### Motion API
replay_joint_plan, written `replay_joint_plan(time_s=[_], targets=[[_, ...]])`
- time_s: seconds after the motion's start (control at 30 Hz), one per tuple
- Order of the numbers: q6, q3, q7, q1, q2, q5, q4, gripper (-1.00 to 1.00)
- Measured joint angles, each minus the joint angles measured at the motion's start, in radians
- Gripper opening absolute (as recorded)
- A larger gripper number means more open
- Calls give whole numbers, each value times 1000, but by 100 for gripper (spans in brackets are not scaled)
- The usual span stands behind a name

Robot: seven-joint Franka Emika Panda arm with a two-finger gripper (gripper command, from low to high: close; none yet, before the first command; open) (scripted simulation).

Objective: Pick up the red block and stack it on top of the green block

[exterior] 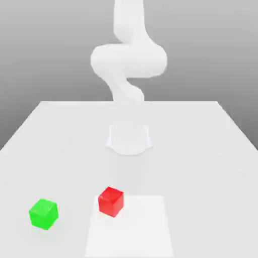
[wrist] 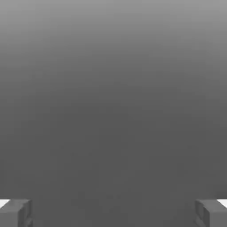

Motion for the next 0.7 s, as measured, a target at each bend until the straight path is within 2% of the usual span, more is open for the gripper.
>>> replay_joint_plan(time_s=[0.57,0.7], targets=[[430,23,308,-136,627,1,-475,0],[558,16,331,-140,787,-1,-489,0]])
